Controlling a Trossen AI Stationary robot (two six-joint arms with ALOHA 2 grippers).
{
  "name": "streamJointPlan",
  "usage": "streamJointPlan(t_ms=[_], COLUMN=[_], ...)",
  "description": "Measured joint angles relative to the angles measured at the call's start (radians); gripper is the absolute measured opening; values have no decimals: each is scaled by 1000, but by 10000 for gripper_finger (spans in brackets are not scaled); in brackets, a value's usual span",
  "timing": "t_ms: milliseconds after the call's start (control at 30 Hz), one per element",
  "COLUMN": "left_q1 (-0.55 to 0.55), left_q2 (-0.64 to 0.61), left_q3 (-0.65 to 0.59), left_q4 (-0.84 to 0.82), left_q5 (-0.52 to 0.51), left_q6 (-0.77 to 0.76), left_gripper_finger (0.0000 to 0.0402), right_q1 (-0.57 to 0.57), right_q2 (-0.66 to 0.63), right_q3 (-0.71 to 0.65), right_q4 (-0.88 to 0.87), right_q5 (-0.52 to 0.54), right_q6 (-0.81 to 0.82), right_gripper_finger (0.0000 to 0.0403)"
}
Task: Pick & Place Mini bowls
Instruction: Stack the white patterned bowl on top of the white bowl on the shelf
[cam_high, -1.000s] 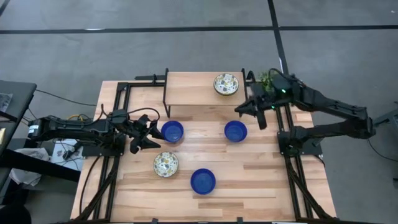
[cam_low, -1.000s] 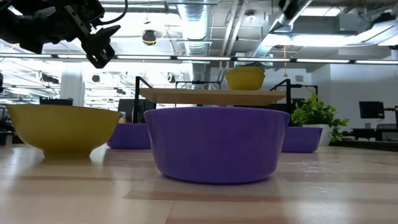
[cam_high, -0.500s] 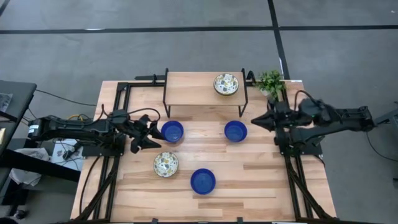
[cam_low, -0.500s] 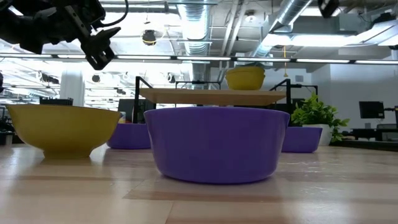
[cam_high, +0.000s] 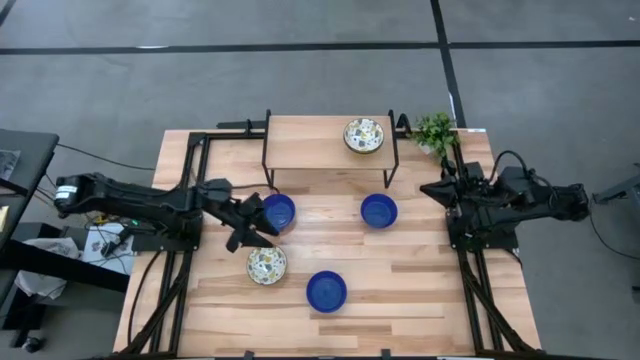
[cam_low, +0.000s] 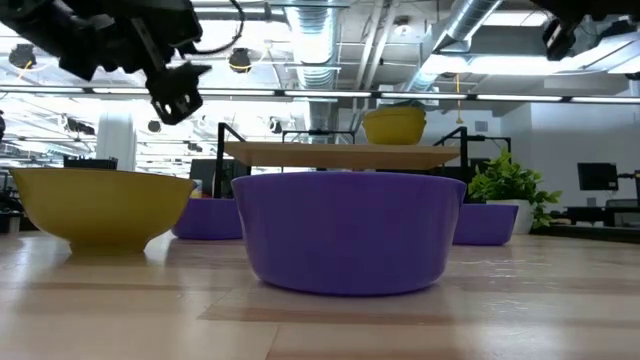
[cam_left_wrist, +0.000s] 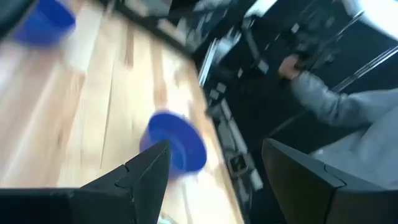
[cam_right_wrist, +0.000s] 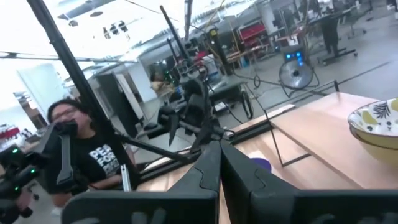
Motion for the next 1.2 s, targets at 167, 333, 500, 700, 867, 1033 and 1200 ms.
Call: streamJointPlan(t_ms=[167,333,500,700,867,1033,1200], left_q1=[-39,-52,-52,-52,-52,-51,-51], left_q2=[110,185,213,212,207,207,207], left_q3=[87,149,163,163,163,163,163], left_q4=[-152,-273,-336,-332,-319,-317,-323], left_q5=[0,-5,-27,-26,-26,-26,-35], left_q6=[3,43,60,55,55,49,56], left_gripper_finger=[253,253,253,253,253,253,253], right_q1=[0,0,0,0,0,0,0], right_q2=[-42,-52,-49,-49,-50,-50,-50], right_q3=[-32,-42,-43,-43,-43,-42,-42], right_q4=[10,9,10,10,10,9,9], right_q5=[19,38,38,38,37,37,36], right_q6=[0,0,0,0,0,0,0], right_gripper_finger=[0,0,0,0,0,0,0])
